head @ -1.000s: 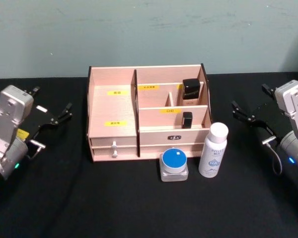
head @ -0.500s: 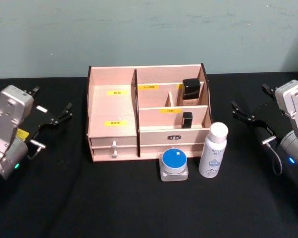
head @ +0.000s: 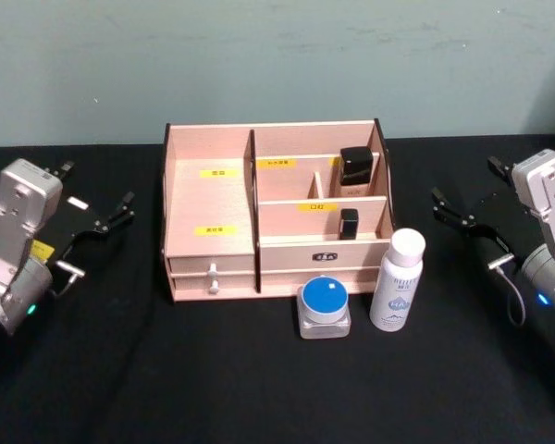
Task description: Pick up the facial cleanser and watermelon frost from the table and place them into the tiered storage box.
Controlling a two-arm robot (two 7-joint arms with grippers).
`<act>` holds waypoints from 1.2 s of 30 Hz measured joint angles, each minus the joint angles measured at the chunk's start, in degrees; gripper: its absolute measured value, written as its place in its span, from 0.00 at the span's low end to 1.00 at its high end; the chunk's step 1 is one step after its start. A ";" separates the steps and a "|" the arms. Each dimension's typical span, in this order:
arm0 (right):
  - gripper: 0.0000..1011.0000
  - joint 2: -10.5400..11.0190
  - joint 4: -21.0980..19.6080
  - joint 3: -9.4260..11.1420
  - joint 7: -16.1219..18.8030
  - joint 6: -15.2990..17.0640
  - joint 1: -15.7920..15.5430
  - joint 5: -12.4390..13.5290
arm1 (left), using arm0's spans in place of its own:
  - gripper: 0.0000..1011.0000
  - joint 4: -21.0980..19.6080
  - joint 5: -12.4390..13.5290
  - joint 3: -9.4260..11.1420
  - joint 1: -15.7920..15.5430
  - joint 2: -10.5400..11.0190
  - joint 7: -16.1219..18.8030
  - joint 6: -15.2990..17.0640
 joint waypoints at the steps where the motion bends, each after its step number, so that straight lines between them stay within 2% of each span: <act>1: 0.99 -0.06 0.00 0.05 0.06 0.03 0.01 0.00 | 0.99 0.00 0.00 0.00 0.00 0.00 0.00 0.00; 4: 0.99 -0.40 -0.20 0.77 0.56 0.38 -0.08 0.45 | 0.99 0.00 0.00 0.00 0.00 0.00 0.00 0.00; 9: 0.99 0.39 -2.68 2.55 1.74 0.37 -2.48 1.87 | 0.99 0.00 0.00 0.00 0.00 0.00 0.00 0.00; 17: 0.99 4.16 -12.58 6.80 3.73 -1.47 -10.45 4.77 | 0.99 0.00 0.00 0.00 0.00 0.00 0.00 0.00; 18: 0.99 4.92 -14.70 7.77 4.14 -2.12 -12.19 5.51 | 0.99 0.00 0.00 0.00 0.00 0.00 0.00 0.00; 21: 0.99 5.88 -17.68 9.03 4.71 -2.90 -14.82 6.51 | 0.99 0.00 0.00 0.00 0.00 0.00 0.00 0.00; 24: 0.99 7.15 -21.75 10.66 5.73 -4.20 -18.75 7.55 | 0.99 0.00 0.00 0.00 0.00 0.00 0.00 0.00; 31: 0.99 8.61 -27.13 12.45 7.56 -6.09 -24.35 8.32 | 0.99 0.00 0.00 0.00 0.00 0.00 0.00 0.00; 36: 0.99 9.06 -29.11 12.73 9.17 -6.32 -26.95 9.06 | 0.99 0.00 0.00 0.00 0.00 0.00 0.00 0.00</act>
